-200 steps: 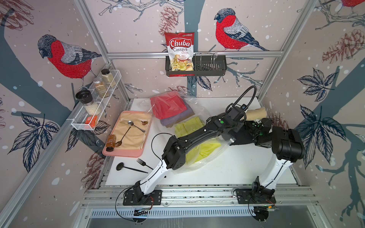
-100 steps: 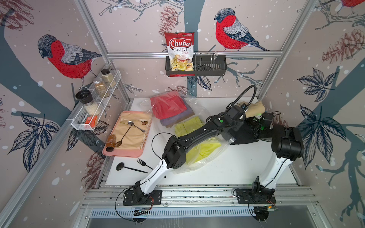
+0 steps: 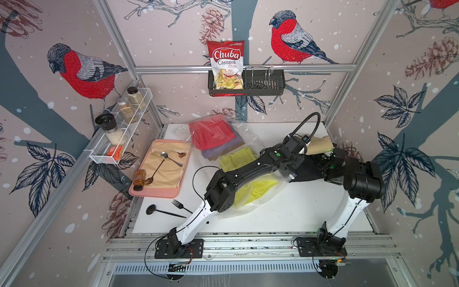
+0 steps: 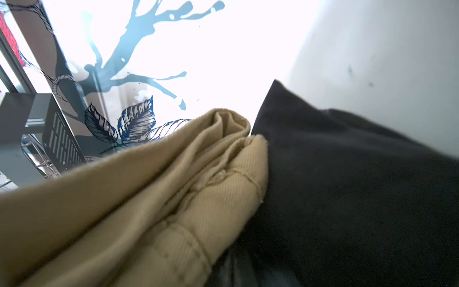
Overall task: Take the trousers out of the vacuum bag
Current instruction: Place the trousers at the center of the board.
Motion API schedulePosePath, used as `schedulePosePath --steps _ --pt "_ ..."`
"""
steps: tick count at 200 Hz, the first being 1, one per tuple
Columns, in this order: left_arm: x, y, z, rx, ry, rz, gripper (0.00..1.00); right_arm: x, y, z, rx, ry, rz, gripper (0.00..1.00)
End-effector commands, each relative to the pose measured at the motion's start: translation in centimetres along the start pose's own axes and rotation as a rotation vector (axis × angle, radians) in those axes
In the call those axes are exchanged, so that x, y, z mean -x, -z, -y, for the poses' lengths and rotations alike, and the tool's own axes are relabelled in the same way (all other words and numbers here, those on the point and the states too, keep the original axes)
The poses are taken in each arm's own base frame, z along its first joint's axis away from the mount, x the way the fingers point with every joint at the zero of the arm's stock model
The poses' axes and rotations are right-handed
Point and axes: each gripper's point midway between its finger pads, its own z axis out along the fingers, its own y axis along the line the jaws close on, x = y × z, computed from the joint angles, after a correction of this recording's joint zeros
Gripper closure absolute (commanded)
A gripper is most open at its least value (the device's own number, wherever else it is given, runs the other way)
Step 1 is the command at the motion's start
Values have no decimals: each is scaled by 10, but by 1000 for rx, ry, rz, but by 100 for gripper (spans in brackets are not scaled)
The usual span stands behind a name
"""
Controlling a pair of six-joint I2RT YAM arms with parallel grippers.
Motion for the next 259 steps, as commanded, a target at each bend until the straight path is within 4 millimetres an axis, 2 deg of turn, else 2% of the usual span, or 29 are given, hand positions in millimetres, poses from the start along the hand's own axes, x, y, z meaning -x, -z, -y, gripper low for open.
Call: schedulePosePath --steps 1,51,80,111,160,169,184,203,220,259 --pt "-4 3 12 -34 -16 -2 100 11 5 -12 46 29 21 99" --pt "-45 2 35 -102 -53 -133 100 19 27 -4 30 6 67 99" --pt "-50 7 48 -119 -94 -153 100 21 41 -1 25 -12 100 99" --pt "-58 11 45 -104 -93 -190 93 35 65 3 -11 -7 174 99" --pt "-60 16 42 -93 -67 -210 61 54 89 12 -140 46 240 98" --pt "-60 16 40 -91 -60 -210 50 55 92 11 -159 59 248 98" --pt "-58 19 40 -103 -43 -209 24 57 95 10 -180 76 256 98" --pt "-53 28 38 -125 -15 -211 8 59 98 5 -192 100 262 98" --pt "-50 37 34 -133 2 -212 3 62 105 3 -219 123 280 98" --pt "-41 59 24 -209 113 -186 3 56 110 -19 -205 190 259 97"
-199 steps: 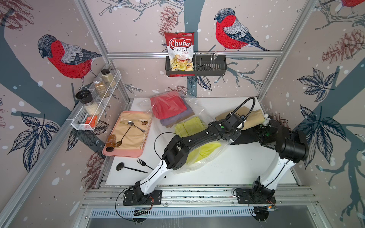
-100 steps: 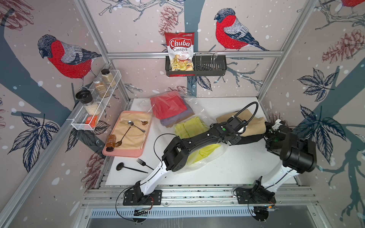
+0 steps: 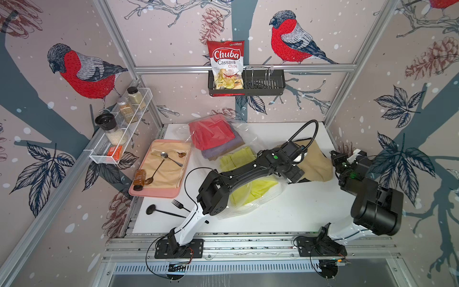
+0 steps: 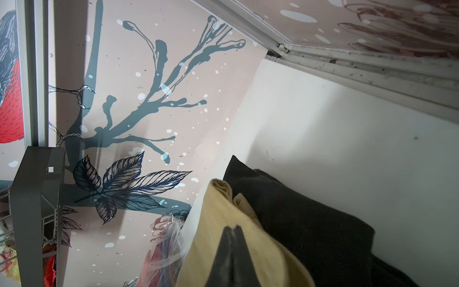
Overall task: Take the trousers out of the vacuum bag
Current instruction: Place the trousers at the center of the board.
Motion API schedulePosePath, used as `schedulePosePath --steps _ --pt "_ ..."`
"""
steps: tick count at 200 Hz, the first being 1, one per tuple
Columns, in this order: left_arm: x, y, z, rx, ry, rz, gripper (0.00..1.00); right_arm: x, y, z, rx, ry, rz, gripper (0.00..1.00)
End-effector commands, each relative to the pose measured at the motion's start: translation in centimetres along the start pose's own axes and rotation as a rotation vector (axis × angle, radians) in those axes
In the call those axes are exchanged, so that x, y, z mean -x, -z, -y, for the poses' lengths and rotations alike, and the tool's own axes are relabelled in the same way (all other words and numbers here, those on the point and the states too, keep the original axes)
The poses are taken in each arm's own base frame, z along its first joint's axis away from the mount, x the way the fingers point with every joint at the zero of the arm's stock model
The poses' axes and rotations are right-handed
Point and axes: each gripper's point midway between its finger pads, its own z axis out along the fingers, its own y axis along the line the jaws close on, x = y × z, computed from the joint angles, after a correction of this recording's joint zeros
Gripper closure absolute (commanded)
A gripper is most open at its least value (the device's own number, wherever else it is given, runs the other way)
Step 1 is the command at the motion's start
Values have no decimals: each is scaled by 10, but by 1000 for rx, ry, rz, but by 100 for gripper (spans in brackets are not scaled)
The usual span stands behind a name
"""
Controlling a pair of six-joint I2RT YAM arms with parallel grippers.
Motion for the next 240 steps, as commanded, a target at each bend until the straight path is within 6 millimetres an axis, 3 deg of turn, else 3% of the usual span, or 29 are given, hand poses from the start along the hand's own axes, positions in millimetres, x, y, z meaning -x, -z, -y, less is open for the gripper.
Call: schedulePosePath --steps 1,51,78,116,158,201,240 --pt "3 15 2 -85 84 14 3 -5 4 -8 -2 66 -20 97" --pt "7 22 -44 -226 391 83 2 -61 16 -43 1 202 -170 86" --pt "10 28 -75 -250 493 166 2 -85 34 -51 4 212 -209 68" --pt "10 16 -112 -287 617 207 2 -119 64 -61 10 214 -254 46" --pt "21 -9 -119 -341 680 203 3 -159 89 -55 -10 155 -334 34" --pt "5 -21 -131 -266 742 169 2 -178 108 -58 -20 146 -385 29" --pt "-7 -29 -134 -249 788 132 2 -201 118 -45 -49 103 -429 25"
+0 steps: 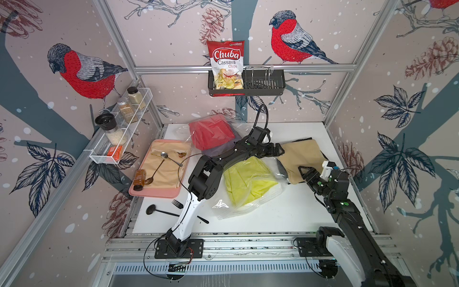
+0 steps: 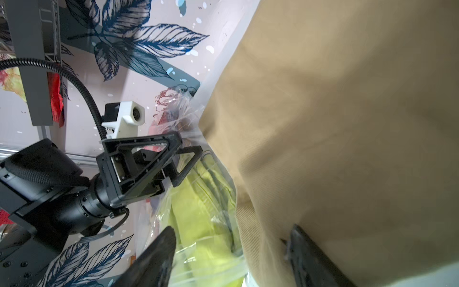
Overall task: Take the trousers out of the vacuum bag
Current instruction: Place the trousers at the center of the board.
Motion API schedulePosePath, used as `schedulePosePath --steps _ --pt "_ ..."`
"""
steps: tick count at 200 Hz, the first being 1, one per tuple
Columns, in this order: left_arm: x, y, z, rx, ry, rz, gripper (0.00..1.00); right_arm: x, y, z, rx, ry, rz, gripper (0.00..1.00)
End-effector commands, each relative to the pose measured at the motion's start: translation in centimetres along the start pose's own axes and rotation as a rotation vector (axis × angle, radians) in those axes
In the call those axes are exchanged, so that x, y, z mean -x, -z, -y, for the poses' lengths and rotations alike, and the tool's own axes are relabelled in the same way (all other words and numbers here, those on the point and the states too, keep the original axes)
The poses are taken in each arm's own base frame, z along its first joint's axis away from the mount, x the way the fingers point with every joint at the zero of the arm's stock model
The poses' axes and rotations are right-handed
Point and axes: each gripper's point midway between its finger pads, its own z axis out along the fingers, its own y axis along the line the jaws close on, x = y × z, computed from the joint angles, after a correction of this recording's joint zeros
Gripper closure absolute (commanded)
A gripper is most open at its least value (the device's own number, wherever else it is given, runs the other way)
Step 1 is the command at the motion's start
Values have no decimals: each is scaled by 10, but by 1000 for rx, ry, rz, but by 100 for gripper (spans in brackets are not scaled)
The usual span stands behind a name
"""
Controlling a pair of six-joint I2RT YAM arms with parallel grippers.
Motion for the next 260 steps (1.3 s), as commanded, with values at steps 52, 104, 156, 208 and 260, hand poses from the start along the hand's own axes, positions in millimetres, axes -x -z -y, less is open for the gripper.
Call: schedulePosePath --steps 52,104,156,208,260 --pt "-1 -14 -7 -28 72 -3 3 -34 3 22 -85 -112 -37 24" --pt "0 -21 -2 -79 95 -3 3 -58 3 29 -62 -169 -79 24" --pt "1 -25 -2 -99 116 4 6 -47 -4 25 -28 -158 -15 24" --pt "5 -31 1 -132 137 24 15 -35 -18 19 -19 -136 -2 30" --pt "11 -37 4 -167 153 39 45 -28 -24 17 -12 -143 25 51"
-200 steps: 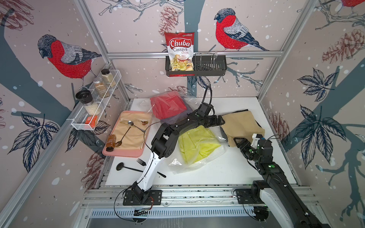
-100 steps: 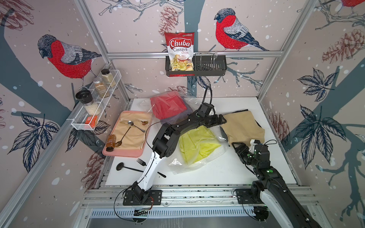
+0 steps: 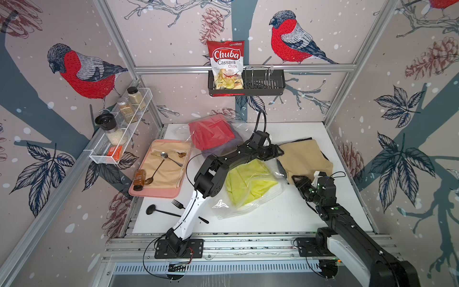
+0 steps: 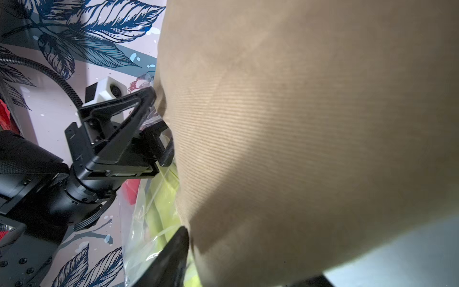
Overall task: Take the trousers out of the vacuum bag
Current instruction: Place the trousers at the center of the board.
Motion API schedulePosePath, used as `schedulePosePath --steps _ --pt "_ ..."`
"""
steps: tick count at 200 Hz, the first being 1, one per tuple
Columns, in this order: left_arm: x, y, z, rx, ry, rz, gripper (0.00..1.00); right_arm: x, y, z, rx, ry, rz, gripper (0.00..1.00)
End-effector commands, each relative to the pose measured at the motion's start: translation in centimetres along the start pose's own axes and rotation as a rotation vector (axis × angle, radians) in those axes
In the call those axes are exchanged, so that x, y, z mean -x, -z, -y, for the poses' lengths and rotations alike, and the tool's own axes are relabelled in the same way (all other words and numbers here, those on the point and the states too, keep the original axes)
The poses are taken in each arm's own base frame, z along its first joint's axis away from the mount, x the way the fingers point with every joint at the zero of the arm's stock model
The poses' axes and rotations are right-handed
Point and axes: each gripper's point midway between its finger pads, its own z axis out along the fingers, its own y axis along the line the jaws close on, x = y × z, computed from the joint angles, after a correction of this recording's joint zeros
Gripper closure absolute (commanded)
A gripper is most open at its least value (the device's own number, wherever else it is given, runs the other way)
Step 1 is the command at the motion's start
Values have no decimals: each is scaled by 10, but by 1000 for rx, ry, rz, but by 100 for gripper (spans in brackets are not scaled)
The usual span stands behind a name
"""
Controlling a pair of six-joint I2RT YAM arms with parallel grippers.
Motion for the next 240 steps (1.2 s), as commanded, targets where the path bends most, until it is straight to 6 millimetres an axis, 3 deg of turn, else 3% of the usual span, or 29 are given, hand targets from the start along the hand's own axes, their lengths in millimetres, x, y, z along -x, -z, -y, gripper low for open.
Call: schedulePosePath --steps 1,32,72,131,144,163,178,189,198,211,224,233,240 --pt "11 0 18 -68 -21 31 46 13 -1 -17 57 7 52 52" --pt "22 5 32 -79 -46 54 66 17 -2 -33 121 -10 50 67" --pt "42 13 48 -80 -82 89 79 29 2 -48 230 -82 55 81" --pt "52 7 52 -85 -95 88 82 46 15 -63 386 -175 41 87" --pt "49 7 52 -85 -97 72 74 47 16 -65 387 -170 28 87" --pt "43 13 47 -49 -104 65 55 50 17 -65 387 -173 27 87" --pt "38 20 39 -32 -93 76 28 54 19 -65 397 -186 42 87" --pt "34 27 37 -33 -84 81 14 57 20 -65 403 -190 51 88" --pt "32 32 35 -28 -78 92 8 59 20 -65 403 -195 54 88" --pt "27 39 33 -24 -68 104 6 62 21 -67 412 -198 59 88" --pt "21 46 30 -24 -52 114 16 63 21 -67 411 -201 57 88" --pt "17 50 25 -15 -42 127 36 64 21 -67 411 -200 57 88" --pt "14 51 21 -11 -33 131 45 64 20 -67 409 -201 56 88"
